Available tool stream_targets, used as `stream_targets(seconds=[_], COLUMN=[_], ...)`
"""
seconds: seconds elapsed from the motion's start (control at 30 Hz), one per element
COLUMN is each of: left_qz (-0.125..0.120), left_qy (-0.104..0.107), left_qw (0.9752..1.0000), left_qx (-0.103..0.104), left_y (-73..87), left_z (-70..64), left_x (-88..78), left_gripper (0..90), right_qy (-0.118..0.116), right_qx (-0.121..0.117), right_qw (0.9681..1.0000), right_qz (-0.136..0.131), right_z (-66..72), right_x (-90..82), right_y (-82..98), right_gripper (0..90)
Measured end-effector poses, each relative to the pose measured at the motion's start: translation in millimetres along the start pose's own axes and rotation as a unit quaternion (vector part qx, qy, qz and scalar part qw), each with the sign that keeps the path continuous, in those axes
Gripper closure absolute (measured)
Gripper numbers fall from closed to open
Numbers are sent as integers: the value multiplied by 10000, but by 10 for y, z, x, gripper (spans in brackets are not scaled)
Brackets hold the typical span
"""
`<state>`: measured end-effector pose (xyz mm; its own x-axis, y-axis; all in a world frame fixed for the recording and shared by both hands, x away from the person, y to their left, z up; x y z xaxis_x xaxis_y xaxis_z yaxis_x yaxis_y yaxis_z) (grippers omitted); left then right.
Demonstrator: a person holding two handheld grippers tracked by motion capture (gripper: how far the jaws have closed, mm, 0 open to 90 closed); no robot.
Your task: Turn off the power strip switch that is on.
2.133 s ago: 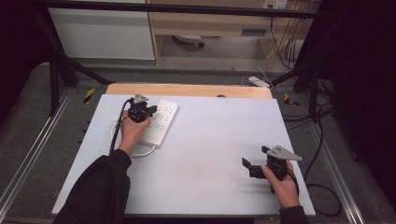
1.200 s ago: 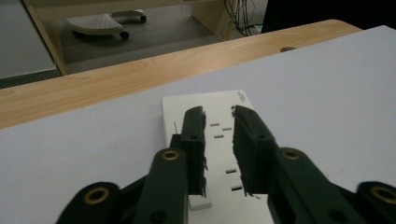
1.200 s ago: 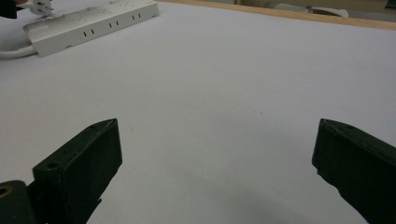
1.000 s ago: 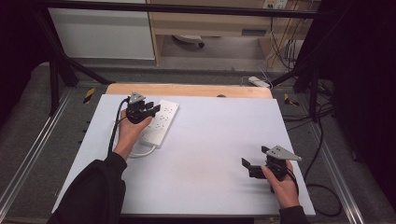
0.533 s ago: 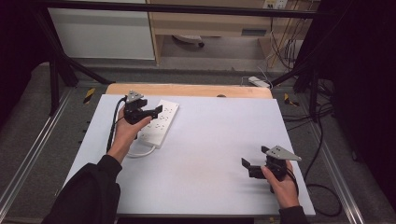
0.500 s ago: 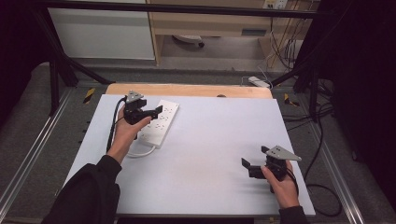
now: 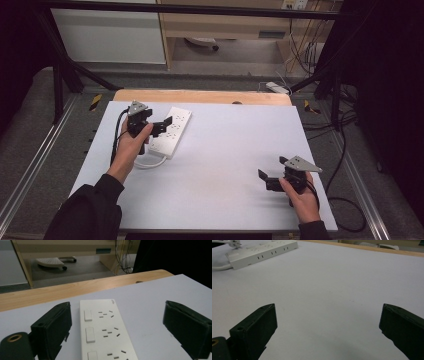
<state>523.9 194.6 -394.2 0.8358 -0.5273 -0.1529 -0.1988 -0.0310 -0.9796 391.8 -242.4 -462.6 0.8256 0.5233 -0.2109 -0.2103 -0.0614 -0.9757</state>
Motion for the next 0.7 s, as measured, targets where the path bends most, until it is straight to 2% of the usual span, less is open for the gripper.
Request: stream_targets(seconds=[0.37, 0.43, 0.53, 0.7], left_qz=[-264, -251, -249, -277], left_qy=[72, 98, 112, 158], left_qw=[9996, 9996, 9996, 9995], left_qx=[-5, -12, 112, 58], left_y=[-136, -141, -145, -146], left_z=[-116, -133, -174, -219], left_x=[-248, -291, -360, -473], left_gripper=[71, 71, 70, 68], right_qy=[-4, -11, -23, -26], right_qx=[-39, -27, -34, -43], right_qw=[10000, 10000, 10000, 10000], right_qz=[-6, 5, 9, 17], right_z=[7, 8, 13, 14], right_x=[-7, -6, -2, 2], right_y=[-13, -10, -9, -6], right_gripper=[24, 23, 23, 23])
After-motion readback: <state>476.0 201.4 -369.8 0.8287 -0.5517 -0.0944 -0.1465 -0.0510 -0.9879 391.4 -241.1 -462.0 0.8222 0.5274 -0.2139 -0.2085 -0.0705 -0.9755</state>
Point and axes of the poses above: each handheld gripper's, and its own axes: x roughly forward along the jaws, y roughly out of its underside, z roughly to its left, the point moved 4 cm from there along x, roughly forward along the jaws, and after that the axes turned 13 degrees about -z, right-handed, at the moved point
